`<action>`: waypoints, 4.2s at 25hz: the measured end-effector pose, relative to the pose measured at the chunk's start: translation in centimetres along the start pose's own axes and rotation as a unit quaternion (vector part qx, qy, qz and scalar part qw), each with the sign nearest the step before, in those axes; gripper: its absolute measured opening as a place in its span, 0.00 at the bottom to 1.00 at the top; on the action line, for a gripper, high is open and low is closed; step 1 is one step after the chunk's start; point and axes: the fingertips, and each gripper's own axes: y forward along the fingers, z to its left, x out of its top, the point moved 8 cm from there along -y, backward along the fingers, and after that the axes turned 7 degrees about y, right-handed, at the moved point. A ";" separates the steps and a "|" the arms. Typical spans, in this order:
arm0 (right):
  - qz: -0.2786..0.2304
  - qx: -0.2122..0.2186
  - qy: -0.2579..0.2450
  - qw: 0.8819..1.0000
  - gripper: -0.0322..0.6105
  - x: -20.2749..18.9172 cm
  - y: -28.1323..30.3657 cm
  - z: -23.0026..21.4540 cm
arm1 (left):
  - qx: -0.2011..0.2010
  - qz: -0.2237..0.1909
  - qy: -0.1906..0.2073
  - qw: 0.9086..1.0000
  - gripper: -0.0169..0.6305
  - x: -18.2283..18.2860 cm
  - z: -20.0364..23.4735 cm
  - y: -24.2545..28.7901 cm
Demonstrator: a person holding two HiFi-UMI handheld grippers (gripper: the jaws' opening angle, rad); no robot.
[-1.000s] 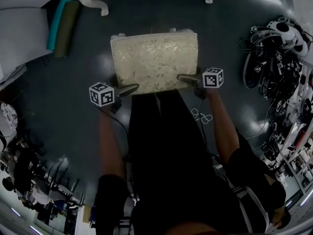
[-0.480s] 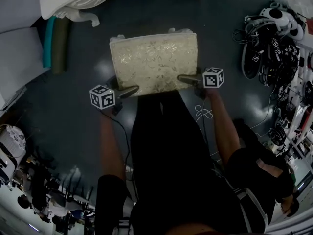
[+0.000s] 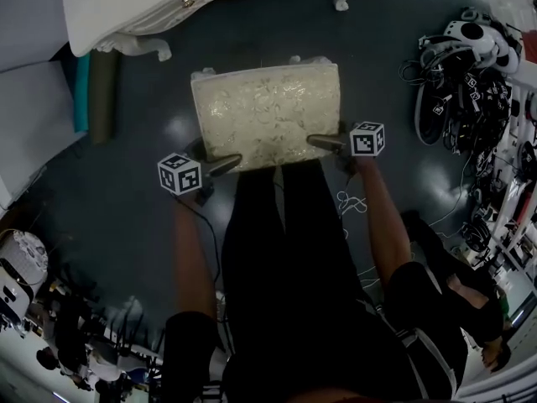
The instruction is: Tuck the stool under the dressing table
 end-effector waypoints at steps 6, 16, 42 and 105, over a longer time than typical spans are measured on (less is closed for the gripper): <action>0.013 0.004 -0.008 1.000 0.98 3.4 0.5 -2.4 | 0.013 -0.016 -0.005 1.000 0.88 1.5 1.7 2.2; 0.032 0.015 -0.013 0.999 0.98 8.9 1.3 -8.0 | 0.030 -0.035 -0.024 0.999 0.88 3.7 5.0 7.4; 0.075 0.028 -0.031 0.996 0.98 22.0 8.9 -22.9 | 0.057 -0.100 -0.044 0.992 0.88 7.8 19.1 18.7; -0.113 -0.238 -0.135 0.955 0.55 26.9 8.8 -18.1 | 0.228 -0.230 -0.009 0.946 0.54 12.2 21.7 14.0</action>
